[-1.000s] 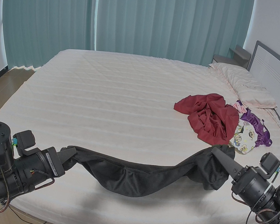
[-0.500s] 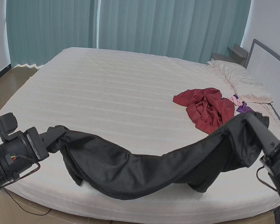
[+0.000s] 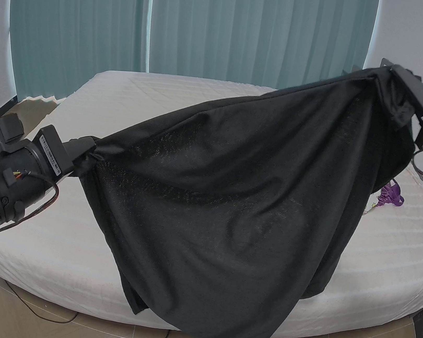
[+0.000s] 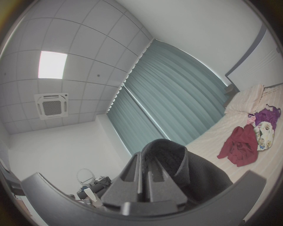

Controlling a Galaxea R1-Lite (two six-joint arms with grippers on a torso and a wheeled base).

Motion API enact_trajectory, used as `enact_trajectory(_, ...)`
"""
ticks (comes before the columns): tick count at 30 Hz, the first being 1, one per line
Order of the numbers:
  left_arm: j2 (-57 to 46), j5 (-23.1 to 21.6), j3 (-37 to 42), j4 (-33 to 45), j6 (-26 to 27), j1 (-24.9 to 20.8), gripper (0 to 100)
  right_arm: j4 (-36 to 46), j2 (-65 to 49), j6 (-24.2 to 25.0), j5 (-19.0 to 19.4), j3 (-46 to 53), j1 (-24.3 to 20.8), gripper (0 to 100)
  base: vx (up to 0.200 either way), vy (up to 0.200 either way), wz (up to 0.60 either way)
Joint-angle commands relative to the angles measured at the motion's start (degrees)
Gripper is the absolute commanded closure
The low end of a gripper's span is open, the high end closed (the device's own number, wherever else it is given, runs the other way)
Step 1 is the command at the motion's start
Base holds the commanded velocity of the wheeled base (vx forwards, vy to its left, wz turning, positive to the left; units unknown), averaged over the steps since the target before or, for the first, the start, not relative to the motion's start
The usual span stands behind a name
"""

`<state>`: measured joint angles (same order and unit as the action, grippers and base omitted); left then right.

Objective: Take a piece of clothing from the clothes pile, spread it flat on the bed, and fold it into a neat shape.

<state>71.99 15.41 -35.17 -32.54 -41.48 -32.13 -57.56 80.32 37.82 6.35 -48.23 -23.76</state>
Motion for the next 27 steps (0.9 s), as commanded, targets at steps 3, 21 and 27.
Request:
enact_trajectory(3,9.23,0.32,-2.80,0.63,-0.44,3.22,100,0.96,15.04,0.94,0.94,-2.49,4.69,100,0.067,0.000,0.00)
enact_trajectory(21,31.99,-3.54,-12.82,-7.98,-0.44,9.90,100,-2.73,28.22,0.77,0.24,-5.12,4.69,100,0.200,0.000,0.00)
enact_trajectory(27,40.34,-3.81,-16.25,-6.40,-0.35,10.51,100,-2.90,33.23,0.77,0.06,-5.83,4.69,100,0.167,0.000,0.00)
